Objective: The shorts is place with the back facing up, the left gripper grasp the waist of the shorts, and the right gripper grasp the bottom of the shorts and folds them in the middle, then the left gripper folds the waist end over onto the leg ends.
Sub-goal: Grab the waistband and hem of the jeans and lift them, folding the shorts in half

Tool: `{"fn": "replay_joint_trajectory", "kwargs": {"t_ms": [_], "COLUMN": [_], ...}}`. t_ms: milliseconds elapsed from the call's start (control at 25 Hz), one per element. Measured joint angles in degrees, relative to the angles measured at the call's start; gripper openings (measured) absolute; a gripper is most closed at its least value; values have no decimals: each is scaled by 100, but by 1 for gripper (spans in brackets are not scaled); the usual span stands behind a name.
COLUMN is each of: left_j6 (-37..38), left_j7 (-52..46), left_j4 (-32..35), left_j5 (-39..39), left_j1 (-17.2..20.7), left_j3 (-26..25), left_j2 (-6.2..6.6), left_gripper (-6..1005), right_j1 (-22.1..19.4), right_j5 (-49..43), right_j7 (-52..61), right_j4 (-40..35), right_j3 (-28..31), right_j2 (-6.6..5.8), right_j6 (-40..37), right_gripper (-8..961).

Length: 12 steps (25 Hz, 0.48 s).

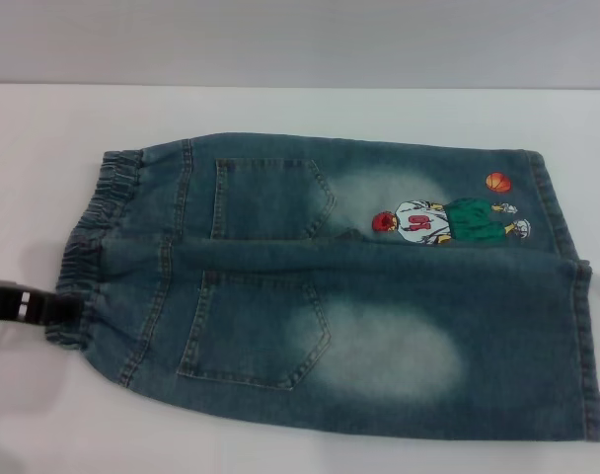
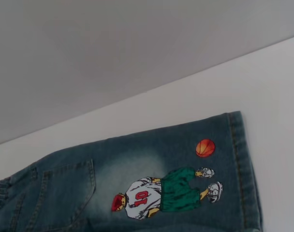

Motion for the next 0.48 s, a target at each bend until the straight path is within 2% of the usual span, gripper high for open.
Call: {"fn": "replay_joint_trajectory", "kwargs": {"t_ms": [120, 480], "left_j6": [-363, -381], "left_j7": [-10, -60], "left_j4": [65, 550], "left_j5": [69, 48], "left_j1": [-84, -336], "left_j3": [-46, 27], "left_j2": [-3, -3], "left_gripper": [794, 792], "right_j1": [11, 144], "right_j5": [20, 40], "right_j7": [-11, -78], "right_j4": [-2, 1], "right_j3": [-14, -40], "right_j2": [7, 5], "right_j6": [-15, -40], "right_gripper": [708, 707]}}
